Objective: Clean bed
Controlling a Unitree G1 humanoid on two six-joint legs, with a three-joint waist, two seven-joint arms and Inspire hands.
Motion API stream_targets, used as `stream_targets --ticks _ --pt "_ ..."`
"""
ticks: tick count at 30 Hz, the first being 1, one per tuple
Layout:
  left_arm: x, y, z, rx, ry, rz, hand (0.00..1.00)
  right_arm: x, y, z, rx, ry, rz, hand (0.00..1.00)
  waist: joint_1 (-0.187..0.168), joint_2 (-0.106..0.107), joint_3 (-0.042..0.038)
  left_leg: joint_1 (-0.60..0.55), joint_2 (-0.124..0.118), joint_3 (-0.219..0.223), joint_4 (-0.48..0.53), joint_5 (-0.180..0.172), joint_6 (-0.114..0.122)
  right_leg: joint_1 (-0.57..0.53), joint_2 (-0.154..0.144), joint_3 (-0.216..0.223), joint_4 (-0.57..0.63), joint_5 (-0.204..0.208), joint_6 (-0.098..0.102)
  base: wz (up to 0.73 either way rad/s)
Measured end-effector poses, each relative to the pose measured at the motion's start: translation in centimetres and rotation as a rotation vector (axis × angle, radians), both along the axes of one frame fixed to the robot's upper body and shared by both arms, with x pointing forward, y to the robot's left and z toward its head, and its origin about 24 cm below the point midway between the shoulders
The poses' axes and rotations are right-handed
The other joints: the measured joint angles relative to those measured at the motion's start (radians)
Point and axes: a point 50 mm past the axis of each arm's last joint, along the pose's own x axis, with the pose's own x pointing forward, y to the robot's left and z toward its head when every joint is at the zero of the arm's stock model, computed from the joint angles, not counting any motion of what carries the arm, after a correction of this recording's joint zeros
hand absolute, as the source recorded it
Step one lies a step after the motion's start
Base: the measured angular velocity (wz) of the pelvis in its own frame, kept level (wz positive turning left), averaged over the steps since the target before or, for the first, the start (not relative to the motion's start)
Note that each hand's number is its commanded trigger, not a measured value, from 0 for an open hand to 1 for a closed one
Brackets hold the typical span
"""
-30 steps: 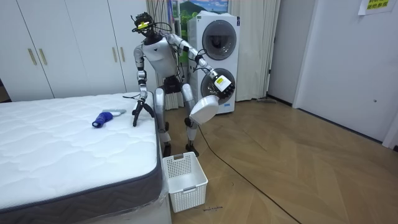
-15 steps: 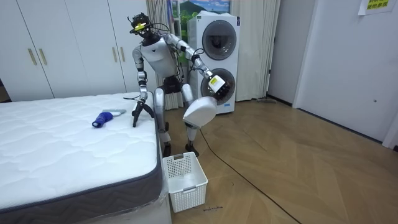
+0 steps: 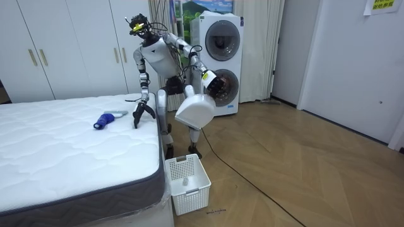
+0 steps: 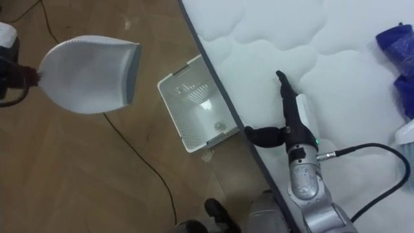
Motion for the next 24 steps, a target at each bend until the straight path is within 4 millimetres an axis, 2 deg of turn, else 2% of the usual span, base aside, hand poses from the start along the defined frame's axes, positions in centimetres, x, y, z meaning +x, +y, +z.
stream_targets --ticks 8,10,12,13,17,19,20,21,23,24 --pt "0.0 0.0 -0.1 -0.105 -0.07 0.011 1.0 -0.2 -0.4 -0.3 -0.009 0.014 -0.008 0.0 -0.017 0.0 0.0006 0.03 0.002 -0.005 -0.004 -0.006 -0.007 0.029 0.009 0.008 -0.015 0.003 -0.002 -0.06" --pt "-0.5 0.1 -0.9 -0.114 -0.076 0.003 1.0 -0.2 -0.4 -0.3 -0.008 0.01 -0.007 0.0 -0.011 -0.005 0.0025 0.042 -0.001 -0.01 -0.004 -0.01 -0.012 0.03 0.008 0.03 -0.015 0.004 0.0 -0.3" --pt "-0.9 -0.1 -1.9 -0.123 -0.062 -0.012 1.0 -0.2 -0.4 -0.2 -0.008 0.004 -0.003 0.0 -0.001 -0.007 0.0037 0.053 -0.005 -0.037 -0.003 -0.021 -0.021 0.031 0.014 0.052 -0.018 0.005 0.002 -0.44" --pt "-1.1 -0.2 -2.4 -0.131 -0.053 -0.028 1.0 -0.1 -0.4 -0.2 -0.006 0.001 -0.002 0.0 0.005 -0.008 0.0038 0.058 -0.008 -0.065 -0.003 -0.033 -0.032 0.031 0.022 0.063 -0.018 0.005 0.002 -0.43" --pt "-2.0 -1.3 -4.4 -0.191 -0.045 -0.092 1.0 0.1 -0.1 -0.3 0.002 0.0 0.007 0.0 0.021 -0.02 -0.0002 0.076 -0.027 -0.163 -0.007 -0.048 -0.048 0.036 0.052 0.136 -0.036 0.015 0.011 -0.54" --pt "-2.7 -2.3 -5.5 -0.242 -0.035 -0.148 1.0 0.4 0.1 -0.7 0.007 0.014 0.011 0.0 0.029 -0.031 -0.0033 0.1 -0.032 -0.207 -0.009 -0.07 -0.063 0.053 0.08 0.184 -0.051 0.024 0.019 -0.71" --pt "-3.0 -2.9 -5.7 -0.268 -0.042 -0.18 1.0 0.3 0.3 -0.9 0.025 0.017 0.0 0.0 0.031 -0.037 -0.0063 0.111 -0.033 -0.224 -0.004 -0.083 -0.068 0.059 0.084 0.206 -0.054 0.027 0.024 -0.6" --pt "-3.0 -3.2 -5.8 -0.278 -0.045 -0.194 1.0 0.3 0.3 -1.0 0.034 0.018 -0.007 0.0 0.033 -0.041 -0.0083 0.118 -0.033 -0.227 -0.003 -0.089 -0.069 0.061 0.09 0.222 -0.054 0.028 0.027 -0.56" --pt "-3.7 -4.7 -6.2 -0.334 -0.062 -0.257 1.0 0.2 0.2 -1.6 0.069 0.037 -0.041 0.0 0.033 -0.058 -0.0154 0.15 -0.036 -0.229 0.013 -0.108 -0.067 0.096 0.109 0.303 -0.07 0.037 0.041 -0.5" --pt "-3.9 -5.1 -6.4 -0.346 -0.061 -0.277 1.0 0.1 0.1 -1.8 0.069 0.046 -0.052 0.0 0.032 -0.061 -0.016 0.148 -0.038 -0.23 0.027 -0.111 -0.066 0.116 0.113 0.333 -0.081 0.039 0.045 -0.23"
